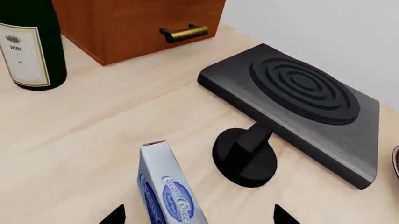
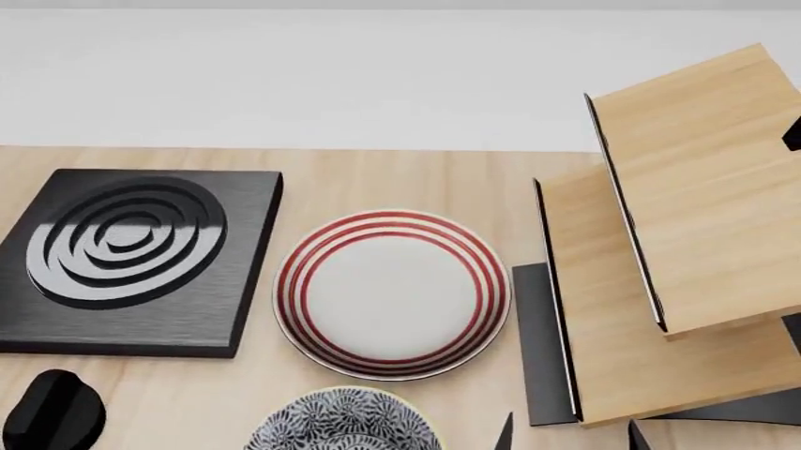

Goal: Pick up the cream cheese and put it in the bowl.

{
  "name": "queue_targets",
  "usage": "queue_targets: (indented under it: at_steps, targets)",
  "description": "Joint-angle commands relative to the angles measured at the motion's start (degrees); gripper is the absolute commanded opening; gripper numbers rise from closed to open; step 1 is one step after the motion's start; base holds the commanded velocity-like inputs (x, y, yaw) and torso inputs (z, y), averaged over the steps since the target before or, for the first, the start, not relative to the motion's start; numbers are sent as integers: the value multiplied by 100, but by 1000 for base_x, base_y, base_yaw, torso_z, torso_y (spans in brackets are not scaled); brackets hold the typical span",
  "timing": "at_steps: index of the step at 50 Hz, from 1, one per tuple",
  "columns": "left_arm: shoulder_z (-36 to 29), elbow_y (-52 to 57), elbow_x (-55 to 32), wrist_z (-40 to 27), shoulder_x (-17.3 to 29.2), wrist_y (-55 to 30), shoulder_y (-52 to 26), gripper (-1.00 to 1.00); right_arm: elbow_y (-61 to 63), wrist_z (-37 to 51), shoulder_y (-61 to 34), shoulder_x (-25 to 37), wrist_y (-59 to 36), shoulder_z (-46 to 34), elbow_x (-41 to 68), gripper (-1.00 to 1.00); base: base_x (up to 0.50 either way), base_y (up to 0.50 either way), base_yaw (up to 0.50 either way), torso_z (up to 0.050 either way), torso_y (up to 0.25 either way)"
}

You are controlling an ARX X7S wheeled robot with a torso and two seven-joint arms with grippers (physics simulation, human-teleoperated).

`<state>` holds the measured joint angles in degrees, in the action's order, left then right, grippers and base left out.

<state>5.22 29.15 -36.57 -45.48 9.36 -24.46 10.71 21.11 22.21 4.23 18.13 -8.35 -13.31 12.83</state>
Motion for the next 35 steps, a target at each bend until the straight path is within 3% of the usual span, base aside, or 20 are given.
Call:
queue_targets:
  at_steps: [1, 5, 20, 35]
  targets:
    - [-14, -314, -283, -89, -5, -227, -196, 100, -17, 27, 2, 16, 47, -7, -6, 100, 0, 0, 0, 0, 0]
    - [-52, -619, -71, 127, -85, 183, -124, 100, -61, 39, -36, 9, 18, -26, -14, 100, 0, 0, 0, 0, 0]
    - [-94, -757, -429, -24, 10, -221, -322, 100, -37, 50, -21, 37, 45, -31, 32, 100, 0, 0, 0, 0, 0]
    - [-134, -1186, -385, 107, -15, 7, -401, 100, -31, 85, -22, 57, 50, -69, 12, 100, 0, 0, 0, 0, 0]
